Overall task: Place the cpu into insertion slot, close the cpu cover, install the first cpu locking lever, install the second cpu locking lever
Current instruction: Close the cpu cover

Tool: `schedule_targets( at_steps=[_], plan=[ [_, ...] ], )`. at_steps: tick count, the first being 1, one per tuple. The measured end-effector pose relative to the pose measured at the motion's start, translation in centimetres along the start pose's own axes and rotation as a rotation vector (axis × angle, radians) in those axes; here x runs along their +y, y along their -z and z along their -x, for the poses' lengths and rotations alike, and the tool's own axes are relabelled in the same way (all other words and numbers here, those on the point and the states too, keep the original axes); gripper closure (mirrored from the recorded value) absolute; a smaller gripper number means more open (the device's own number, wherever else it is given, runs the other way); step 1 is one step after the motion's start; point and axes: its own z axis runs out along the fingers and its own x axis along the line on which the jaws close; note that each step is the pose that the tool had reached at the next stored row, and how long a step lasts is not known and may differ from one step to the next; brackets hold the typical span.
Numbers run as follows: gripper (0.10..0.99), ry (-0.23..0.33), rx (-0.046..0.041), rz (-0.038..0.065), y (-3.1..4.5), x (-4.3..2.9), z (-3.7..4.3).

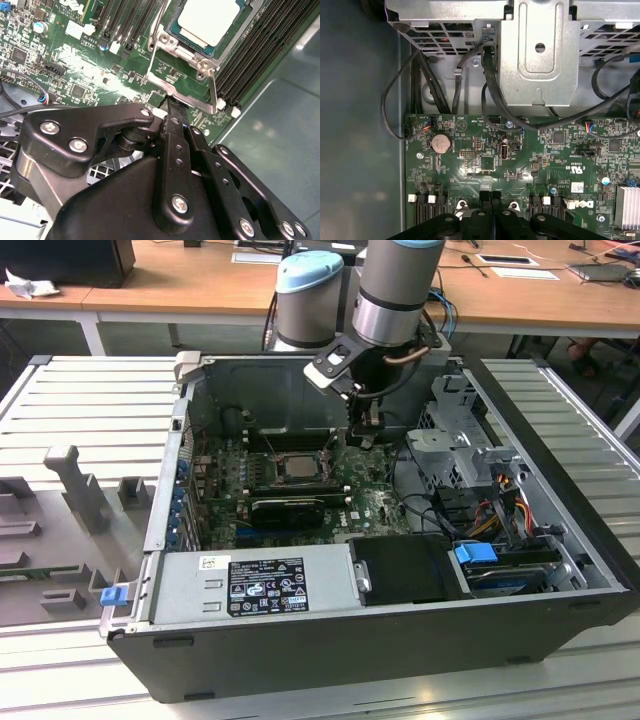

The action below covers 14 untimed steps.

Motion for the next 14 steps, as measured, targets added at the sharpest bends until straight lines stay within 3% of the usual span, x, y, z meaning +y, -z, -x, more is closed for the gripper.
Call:
schedule_targets(
  at_steps=[14],
  plan=[
    [0.98,0.0,0.0,0.0,-0.05,-0.55,-0.01]
  ],
)
